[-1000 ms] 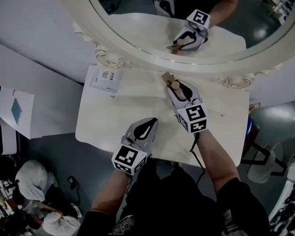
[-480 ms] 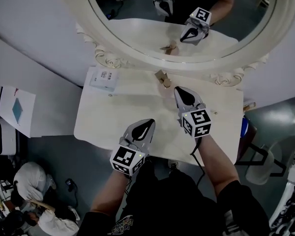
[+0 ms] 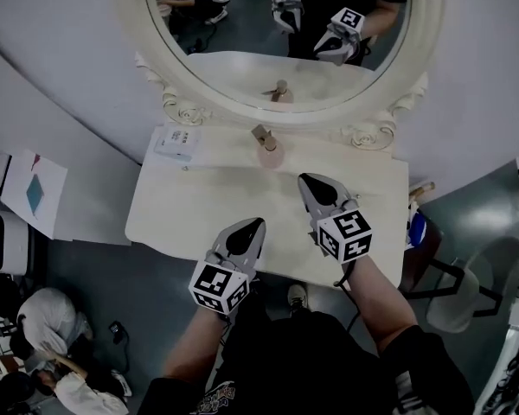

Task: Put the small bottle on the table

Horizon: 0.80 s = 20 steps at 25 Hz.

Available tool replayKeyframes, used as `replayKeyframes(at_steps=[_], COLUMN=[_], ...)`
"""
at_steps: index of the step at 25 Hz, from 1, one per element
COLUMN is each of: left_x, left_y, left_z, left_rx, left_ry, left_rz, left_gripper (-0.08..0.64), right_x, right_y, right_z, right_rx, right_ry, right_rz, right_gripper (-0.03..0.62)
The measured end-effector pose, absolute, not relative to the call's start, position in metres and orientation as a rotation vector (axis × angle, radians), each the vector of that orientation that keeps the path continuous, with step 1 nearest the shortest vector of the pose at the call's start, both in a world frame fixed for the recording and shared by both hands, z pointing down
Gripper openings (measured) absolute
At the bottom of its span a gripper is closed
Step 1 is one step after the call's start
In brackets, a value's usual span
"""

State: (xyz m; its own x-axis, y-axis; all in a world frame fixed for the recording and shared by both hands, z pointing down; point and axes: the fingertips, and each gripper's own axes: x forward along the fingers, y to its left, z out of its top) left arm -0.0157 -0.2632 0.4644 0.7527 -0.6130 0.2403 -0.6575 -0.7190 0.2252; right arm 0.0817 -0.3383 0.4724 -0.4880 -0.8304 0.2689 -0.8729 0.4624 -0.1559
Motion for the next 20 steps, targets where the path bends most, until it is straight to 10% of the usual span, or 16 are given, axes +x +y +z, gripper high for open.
replayKeyframes(at_steps=[20], left_x=[-0.002], left_y=[-0.153], left_z=[0.456], left_rx=[2.625], left_ry=[-1.076], left_rz=[0.214], left_gripper=[0.002], right_x=[0.075], right_y=[-0.205], right_z=[0.456], right_rx=[1.339], right_ry=[-2.648], right_rz=[0.467], right_gripper=[0.028])
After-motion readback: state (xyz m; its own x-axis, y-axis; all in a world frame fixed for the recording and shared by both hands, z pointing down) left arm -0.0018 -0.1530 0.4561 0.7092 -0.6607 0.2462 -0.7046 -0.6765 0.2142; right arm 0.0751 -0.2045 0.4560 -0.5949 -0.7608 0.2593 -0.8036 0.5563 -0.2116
